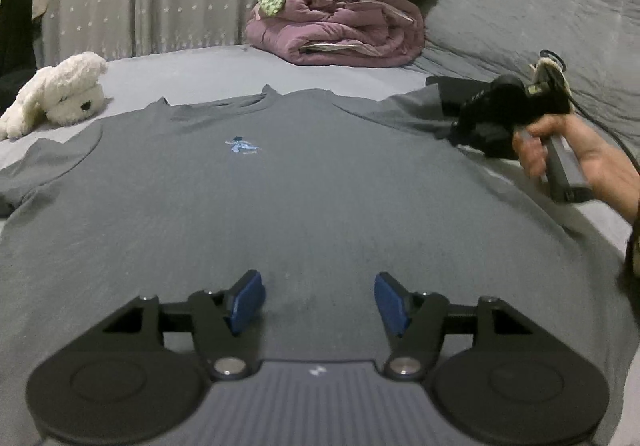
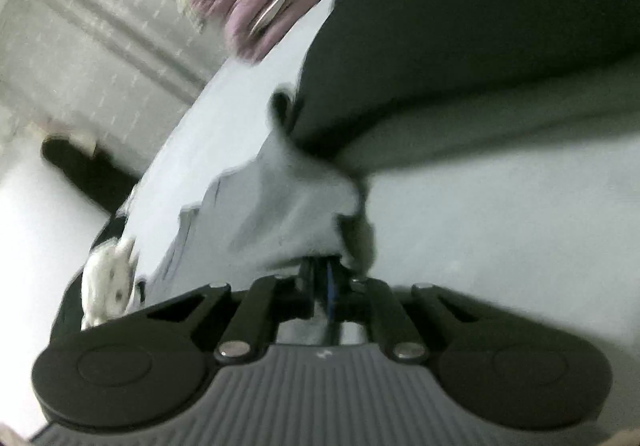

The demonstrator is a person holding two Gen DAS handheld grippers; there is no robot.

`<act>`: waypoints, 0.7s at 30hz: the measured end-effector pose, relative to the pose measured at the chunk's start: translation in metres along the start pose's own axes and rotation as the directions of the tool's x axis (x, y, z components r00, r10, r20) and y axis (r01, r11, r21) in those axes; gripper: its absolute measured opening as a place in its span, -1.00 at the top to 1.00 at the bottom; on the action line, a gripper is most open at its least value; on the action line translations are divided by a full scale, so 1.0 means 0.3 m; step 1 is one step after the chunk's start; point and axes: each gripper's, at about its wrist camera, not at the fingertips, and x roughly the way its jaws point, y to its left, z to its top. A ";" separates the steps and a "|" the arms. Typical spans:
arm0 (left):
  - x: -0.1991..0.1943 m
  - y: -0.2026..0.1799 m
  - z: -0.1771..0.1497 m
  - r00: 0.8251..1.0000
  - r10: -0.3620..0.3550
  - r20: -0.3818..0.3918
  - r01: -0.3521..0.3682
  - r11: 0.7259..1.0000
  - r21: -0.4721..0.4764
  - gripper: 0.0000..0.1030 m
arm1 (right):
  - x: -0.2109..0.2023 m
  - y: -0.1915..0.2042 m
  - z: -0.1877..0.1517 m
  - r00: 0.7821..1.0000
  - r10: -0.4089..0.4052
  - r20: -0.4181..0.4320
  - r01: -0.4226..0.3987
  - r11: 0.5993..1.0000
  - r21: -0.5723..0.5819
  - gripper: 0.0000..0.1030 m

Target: Fold clothes

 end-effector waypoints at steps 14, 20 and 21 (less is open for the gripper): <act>-0.139 -0.026 -0.098 0.999 -0.006 -0.032 0.007 0.999 0.035 -0.37 | -0.197 0.029 -0.171 0.990 -0.049 -0.133 0.039 0.997 -0.071 0.03; -0.179 -0.053 -0.123 1.000 -0.007 -0.030 0.008 1.000 0.029 -0.37 | -0.308 -0.051 -0.243 0.986 0.006 -0.167 0.003 0.999 0.051 0.21; -0.181 -0.061 -0.121 0.999 -0.015 -0.032 0.016 1.000 0.024 -0.37 | -0.327 -0.068 -0.250 0.985 0.017 -0.174 -0.004 0.997 0.076 0.22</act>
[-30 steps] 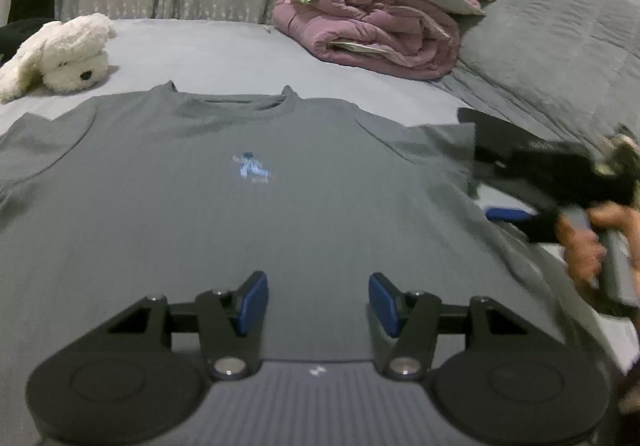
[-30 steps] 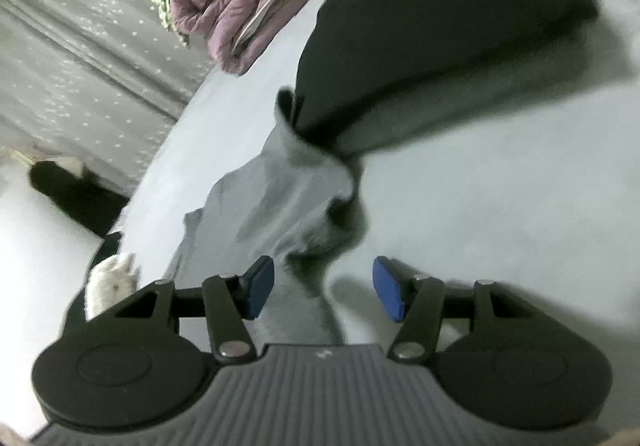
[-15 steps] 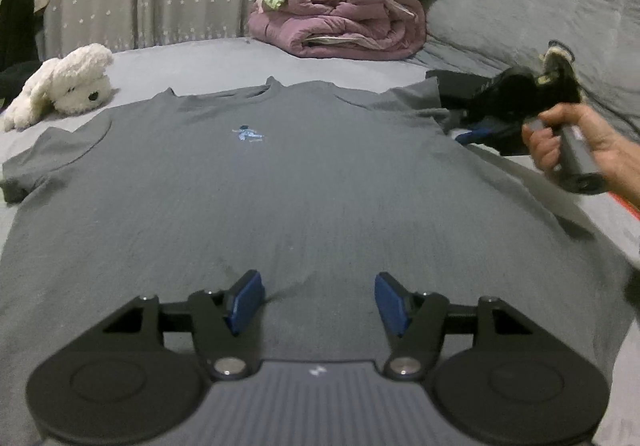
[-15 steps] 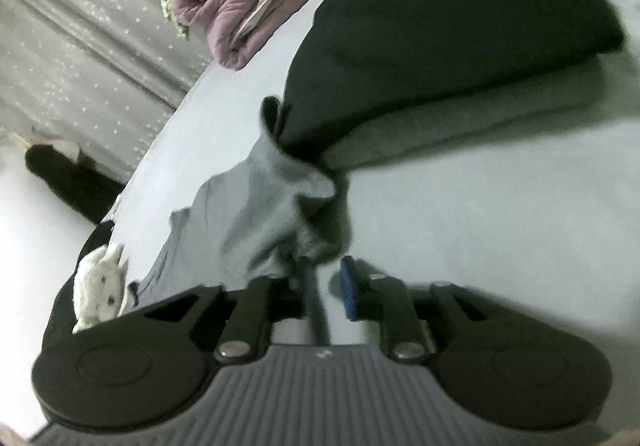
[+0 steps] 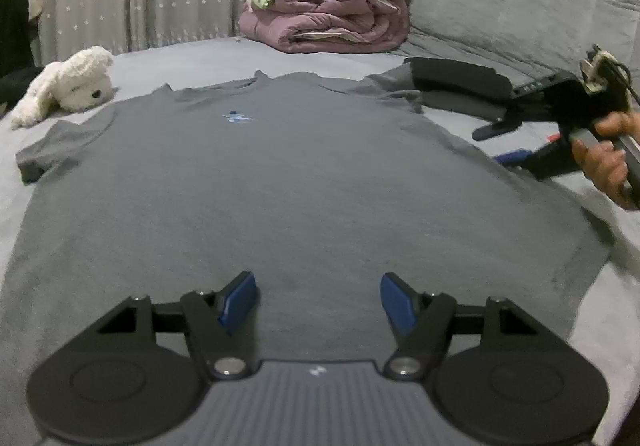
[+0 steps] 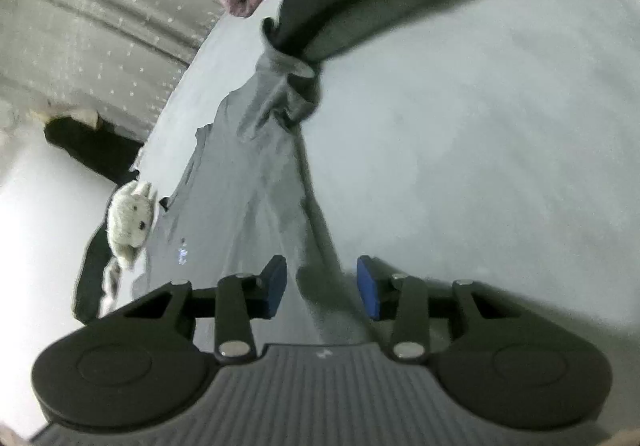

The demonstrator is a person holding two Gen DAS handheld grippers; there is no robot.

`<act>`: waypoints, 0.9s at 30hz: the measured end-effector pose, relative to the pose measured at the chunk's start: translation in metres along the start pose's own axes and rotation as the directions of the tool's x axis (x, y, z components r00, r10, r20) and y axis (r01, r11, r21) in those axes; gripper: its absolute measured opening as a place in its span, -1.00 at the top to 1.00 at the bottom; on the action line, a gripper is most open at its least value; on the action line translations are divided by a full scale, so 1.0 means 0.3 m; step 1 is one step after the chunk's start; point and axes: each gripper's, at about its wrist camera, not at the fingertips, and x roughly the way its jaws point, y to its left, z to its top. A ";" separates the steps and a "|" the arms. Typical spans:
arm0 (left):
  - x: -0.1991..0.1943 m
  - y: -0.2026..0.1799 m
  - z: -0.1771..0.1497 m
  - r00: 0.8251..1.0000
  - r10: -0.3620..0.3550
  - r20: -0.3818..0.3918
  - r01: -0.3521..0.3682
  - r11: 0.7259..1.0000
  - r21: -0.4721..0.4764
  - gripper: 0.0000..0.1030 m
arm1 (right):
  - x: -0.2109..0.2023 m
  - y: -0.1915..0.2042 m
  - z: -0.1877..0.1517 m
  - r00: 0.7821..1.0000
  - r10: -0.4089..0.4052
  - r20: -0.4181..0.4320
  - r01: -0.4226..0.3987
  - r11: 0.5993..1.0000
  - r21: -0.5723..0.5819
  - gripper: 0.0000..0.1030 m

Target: Fold clothes

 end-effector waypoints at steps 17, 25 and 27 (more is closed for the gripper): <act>0.037 -0.145 0.005 0.996 -0.071 -0.045 0.074 0.995 0.072 -0.47 | -0.157 -0.192 -0.097 0.988 0.136 -0.077 -0.122 0.980 0.158 0.88; 0.028 -0.150 0.010 0.995 -0.075 -0.072 0.081 0.993 0.090 -0.47 | -0.199 -0.006 -0.171 0.987 -0.159 -0.001 0.155 0.961 -0.230 0.96; 0.023 -0.144 0.018 0.994 -0.083 -0.075 0.089 0.993 0.081 -0.47 | -0.215 0.017 -0.164 0.988 -0.156 0.019 0.156 0.956 -0.249 0.68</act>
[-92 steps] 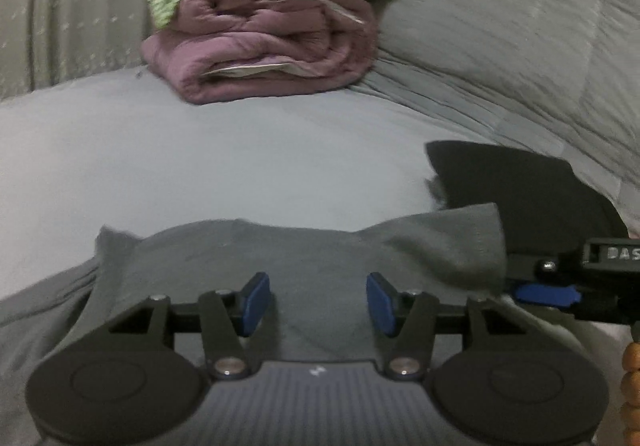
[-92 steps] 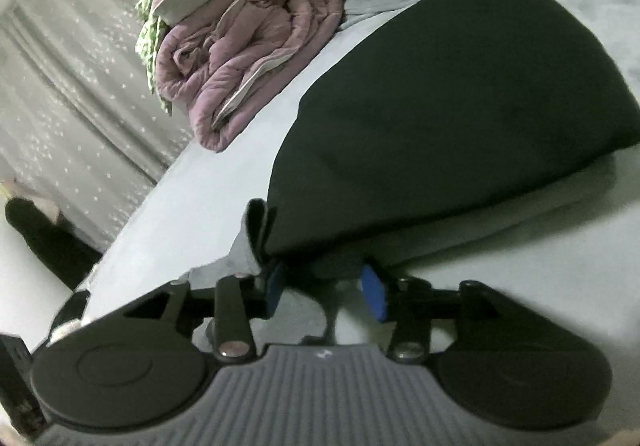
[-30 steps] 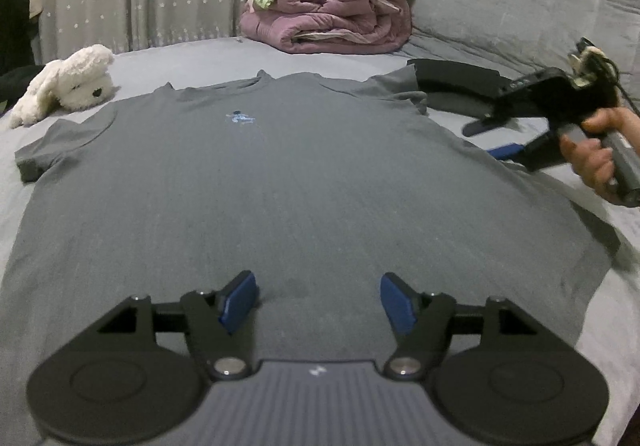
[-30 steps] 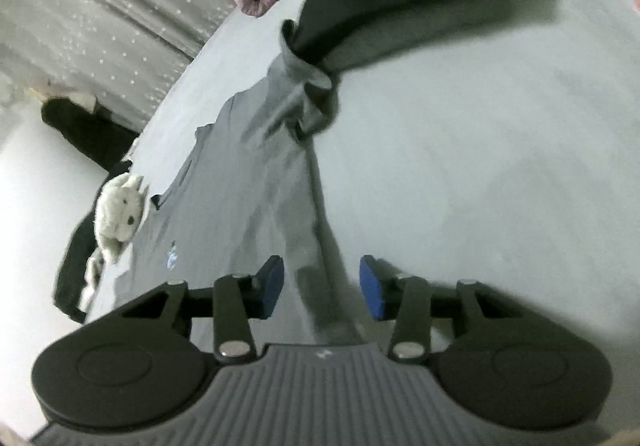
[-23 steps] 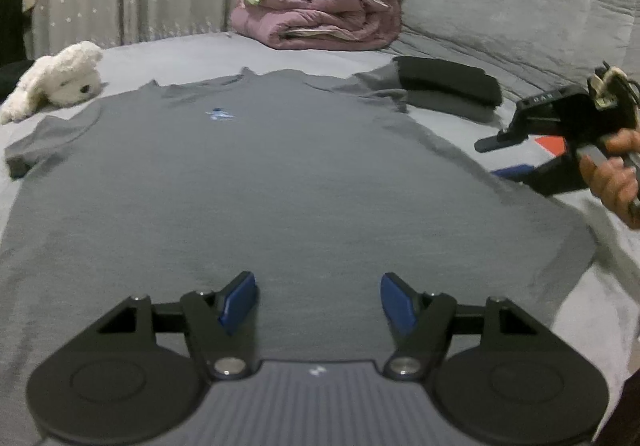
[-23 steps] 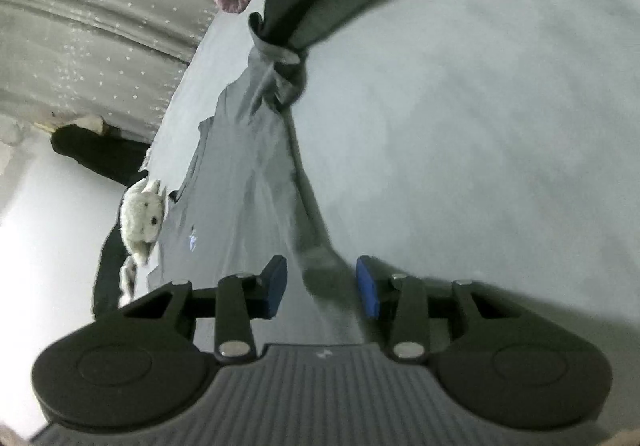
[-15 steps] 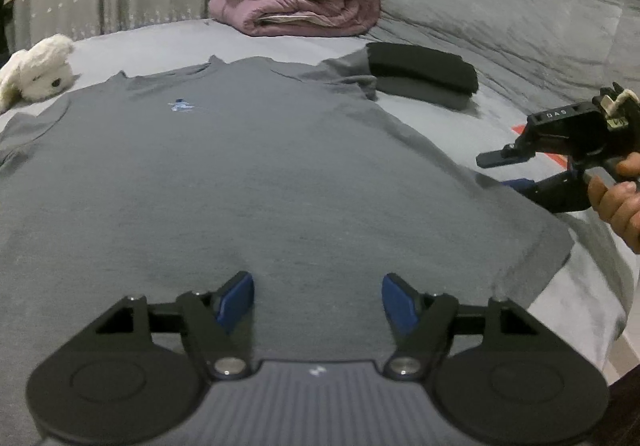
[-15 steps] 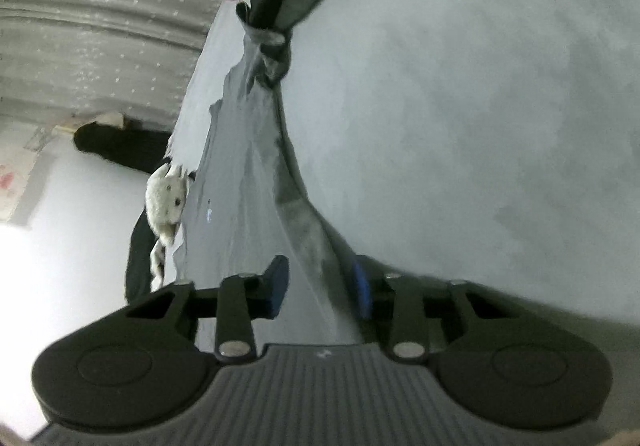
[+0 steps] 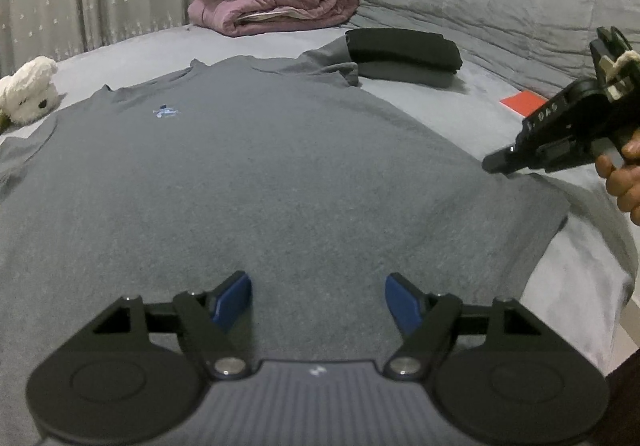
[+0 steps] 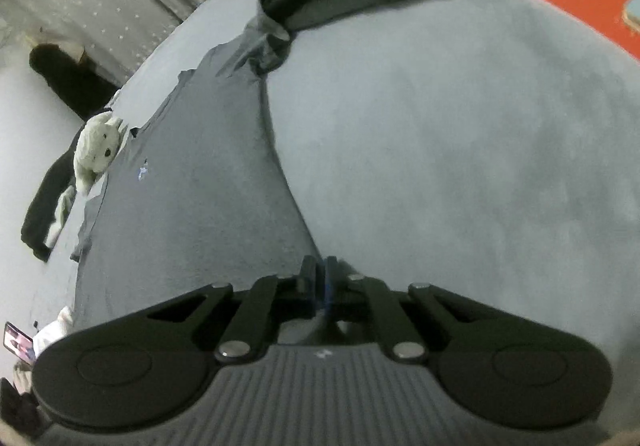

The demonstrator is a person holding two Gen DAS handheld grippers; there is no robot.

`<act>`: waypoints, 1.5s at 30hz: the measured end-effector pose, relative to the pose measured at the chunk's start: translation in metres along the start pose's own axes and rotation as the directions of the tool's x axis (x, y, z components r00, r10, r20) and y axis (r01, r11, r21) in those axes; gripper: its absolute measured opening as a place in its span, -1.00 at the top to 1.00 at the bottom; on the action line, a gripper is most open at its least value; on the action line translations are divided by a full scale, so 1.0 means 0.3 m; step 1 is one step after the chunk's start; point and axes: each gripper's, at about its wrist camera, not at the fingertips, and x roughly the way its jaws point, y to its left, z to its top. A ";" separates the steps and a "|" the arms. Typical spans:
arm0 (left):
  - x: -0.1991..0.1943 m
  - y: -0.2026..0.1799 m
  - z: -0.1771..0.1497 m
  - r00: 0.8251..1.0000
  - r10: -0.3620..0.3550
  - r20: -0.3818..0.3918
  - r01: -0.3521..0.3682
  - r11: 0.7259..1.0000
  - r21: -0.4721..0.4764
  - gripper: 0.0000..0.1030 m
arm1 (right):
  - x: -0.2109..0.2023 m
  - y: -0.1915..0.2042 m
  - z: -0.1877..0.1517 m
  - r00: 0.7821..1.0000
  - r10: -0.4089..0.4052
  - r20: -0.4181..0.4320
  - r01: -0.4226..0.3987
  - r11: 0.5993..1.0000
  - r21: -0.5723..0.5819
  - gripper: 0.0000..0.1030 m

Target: Fold clothes

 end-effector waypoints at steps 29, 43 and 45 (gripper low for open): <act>0.009 0.206 -0.014 0.994 0.076 0.077 -0.075 0.997 -0.008 -0.55 | 0.280 0.172 0.091 0.971 -0.031 0.238 0.109 0.942 -0.318 0.62; -0.056 0.207 -0.030 0.997 0.074 0.024 -0.075 0.997 0.020 -0.56 | 0.033 0.011 0.031 0.993 -0.047 0.112 0.065 0.984 -0.164 0.08; -0.088 0.233 -0.045 0.996 0.094 0.002 -0.094 0.996 -0.013 -0.56 | -0.004 -0.007 -0.002 0.997 -0.027 0.066 0.036 0.988 -0.147 0.08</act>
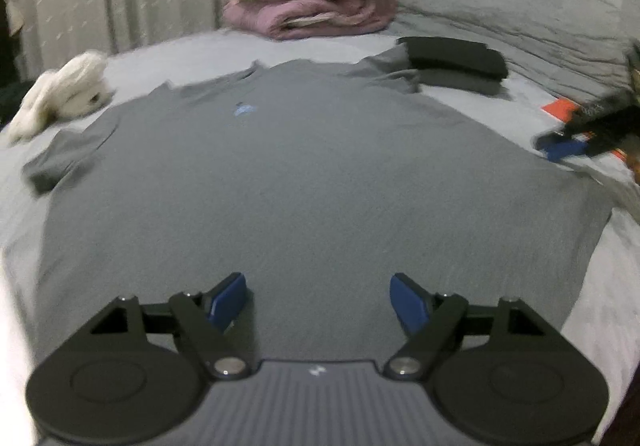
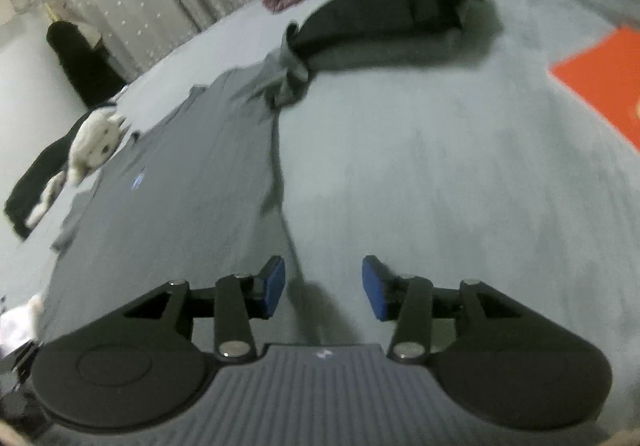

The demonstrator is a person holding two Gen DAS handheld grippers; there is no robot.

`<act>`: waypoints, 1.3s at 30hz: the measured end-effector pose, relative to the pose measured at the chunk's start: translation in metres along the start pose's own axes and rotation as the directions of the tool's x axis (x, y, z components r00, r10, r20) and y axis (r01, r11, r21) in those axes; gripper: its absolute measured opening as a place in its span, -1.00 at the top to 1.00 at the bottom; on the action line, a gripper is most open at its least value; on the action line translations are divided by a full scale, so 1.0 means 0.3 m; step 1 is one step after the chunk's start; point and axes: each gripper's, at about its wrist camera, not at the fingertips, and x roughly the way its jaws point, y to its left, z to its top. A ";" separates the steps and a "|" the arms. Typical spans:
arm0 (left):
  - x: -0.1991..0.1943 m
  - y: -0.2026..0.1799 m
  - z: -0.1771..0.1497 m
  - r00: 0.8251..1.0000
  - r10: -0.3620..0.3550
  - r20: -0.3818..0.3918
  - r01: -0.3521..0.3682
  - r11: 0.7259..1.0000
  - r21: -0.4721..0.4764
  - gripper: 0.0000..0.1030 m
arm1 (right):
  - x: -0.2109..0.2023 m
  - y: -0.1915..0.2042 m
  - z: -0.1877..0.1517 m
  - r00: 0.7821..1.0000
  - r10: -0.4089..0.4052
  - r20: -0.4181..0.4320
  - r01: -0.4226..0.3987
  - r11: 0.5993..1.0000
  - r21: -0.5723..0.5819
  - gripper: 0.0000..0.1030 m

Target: Fold clothes

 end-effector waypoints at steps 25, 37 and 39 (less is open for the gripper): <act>-0.346 0.384 -0.200 0.988 -0.077 -0.131 -0.023 0.775 -0.631 0.93 | -0.099 -0.091 -0.111 0.946 0.266 -0.184 -0.231 0.954 0.192 0.85; -0.378 0.373 -0.170 0.982 0.043 -0.181 -0.129 0.861 -0.493 0.93 | -0.143 -0.020 -0.114 0.964 0.147 -0.223 -0.154 0.988 -0.012 0.87; -0.352 0.366 -0.202 0.974 0.056 -0.219 -0.152 0.879 -0.452 0.92 | -0.112 -0.008 -0.129 0.961 0.094 -0.261 -0.112 0.992 -0.057 0.86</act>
